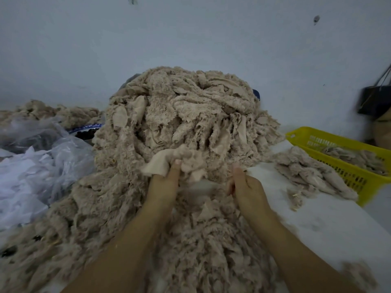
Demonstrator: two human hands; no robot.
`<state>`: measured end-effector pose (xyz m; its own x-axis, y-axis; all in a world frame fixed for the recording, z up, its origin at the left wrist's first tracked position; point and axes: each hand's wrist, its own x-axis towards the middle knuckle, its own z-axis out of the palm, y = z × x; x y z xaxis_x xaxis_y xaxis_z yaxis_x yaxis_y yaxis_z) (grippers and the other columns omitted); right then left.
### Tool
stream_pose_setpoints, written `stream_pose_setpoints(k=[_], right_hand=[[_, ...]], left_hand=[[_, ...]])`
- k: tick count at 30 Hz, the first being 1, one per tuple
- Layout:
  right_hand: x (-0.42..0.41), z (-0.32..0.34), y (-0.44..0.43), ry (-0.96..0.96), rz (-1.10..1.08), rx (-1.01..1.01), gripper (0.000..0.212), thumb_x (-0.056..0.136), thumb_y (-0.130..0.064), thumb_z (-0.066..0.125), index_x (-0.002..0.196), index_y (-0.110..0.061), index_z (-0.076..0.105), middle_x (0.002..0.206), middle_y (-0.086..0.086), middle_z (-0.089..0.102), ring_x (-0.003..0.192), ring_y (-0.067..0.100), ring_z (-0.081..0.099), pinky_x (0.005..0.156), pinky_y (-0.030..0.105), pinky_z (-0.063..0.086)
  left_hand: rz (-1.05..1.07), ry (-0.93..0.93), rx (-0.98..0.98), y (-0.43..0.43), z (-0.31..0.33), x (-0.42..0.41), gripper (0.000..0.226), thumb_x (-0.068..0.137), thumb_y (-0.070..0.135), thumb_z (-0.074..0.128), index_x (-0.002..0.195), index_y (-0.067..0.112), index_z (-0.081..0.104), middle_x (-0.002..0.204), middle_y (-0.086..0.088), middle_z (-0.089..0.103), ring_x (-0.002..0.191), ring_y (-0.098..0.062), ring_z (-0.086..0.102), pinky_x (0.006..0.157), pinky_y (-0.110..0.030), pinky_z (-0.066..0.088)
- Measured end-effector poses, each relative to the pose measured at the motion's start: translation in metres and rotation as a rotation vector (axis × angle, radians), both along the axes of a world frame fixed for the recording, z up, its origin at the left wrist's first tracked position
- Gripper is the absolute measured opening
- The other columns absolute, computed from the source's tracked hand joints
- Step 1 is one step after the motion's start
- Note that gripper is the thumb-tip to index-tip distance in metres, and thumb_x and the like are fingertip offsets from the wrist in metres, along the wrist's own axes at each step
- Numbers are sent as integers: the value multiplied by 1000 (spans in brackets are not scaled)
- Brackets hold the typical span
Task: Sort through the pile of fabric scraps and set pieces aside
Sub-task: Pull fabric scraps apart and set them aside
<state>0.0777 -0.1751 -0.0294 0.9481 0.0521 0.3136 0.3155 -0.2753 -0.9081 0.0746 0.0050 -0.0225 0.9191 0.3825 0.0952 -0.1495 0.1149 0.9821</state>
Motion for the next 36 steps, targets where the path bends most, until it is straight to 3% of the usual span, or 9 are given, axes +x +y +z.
stream_pose_setpoints(k=[5,8,13,17,21,25,28,33,36], right_hand=[[-3,-2,10,55,183,-3,50,74,-91,32,101,-59,60,103,-36,60,97,-20,53,77,3,42],[1,-5,12,74,231,-15,26,85,-71,52,101,-52,61,96,-21,68,91,3,65,77,25,54],[-2,1,11,20,208,66,14,89,-58,55,89,-47,64,80,-6,68,68,5,63,60,21,49],[1,-2,13,124,272,228,52,73,-75,65,102,-33,69,100,-3,74,96,12,70,81,30,57],[3,-6,12,134,264,275,27,83,-50,65,93,-27,76,87,-3,77,87,13,73,79,30,57],[18,12,-17,190,119,867,29,89,-43,60,84,-20,77,79,3,75,67,11,71,55,23,55],[33,8,-44,250,-16,1339,70,91,-60,51,134,-5,53,124,8,59,106,24,66,88,34,57],[32,-14,-23,365,-198,587,29,102,-36,49,107,-15,67,105,4,71,90,17,68,78,35,56],[29,-16,-17,237,-165,175,28,102,-32,47,86,-25,69,85,0,70,73,6,66,60,22,55]], left_hand=[[-140,-191,505,-11,-2,-12,14,90,55,47,102,49,50,97,20,55,89,2,57,83,-18,48],[-202,-274,596,-15,-4,-17,24,99,41,49,124,42,47,117,32,44,113,17,48,85,7,32],[-227,-383,765,-16,-14,-12,46,101,12,49,133,38,28,134,27,27,133,15,26,100,7,18],[-365,-343,763,-23,-17,-11,48,96,26,42,137,36,20,138,26,22,136,15,24,107,-1,19],[-446,-319,675,-16,-16,-8,60,96,33,61,148,43,34,147,29,41,136,10,38,110,-11,33],[-420,-163,808,-4,-15,-9,61,82,77,52,138,71,28,145,48,20,142,5,27,110,-29,33],[-380,-142,798,-2,-21,-6,45,88,76,46,131,70,38,138,53,24,136,15,27,112,-30,30],[-387,-106,869,-8,-29,4,23,101,47,47,120,44,59,122,42,42,116,33,29,102,-11,27],[-378,-61,937,-13,-28,16,25,103,37,49,122,32,65,122,26,50,118,15,42,102,-15,33]])
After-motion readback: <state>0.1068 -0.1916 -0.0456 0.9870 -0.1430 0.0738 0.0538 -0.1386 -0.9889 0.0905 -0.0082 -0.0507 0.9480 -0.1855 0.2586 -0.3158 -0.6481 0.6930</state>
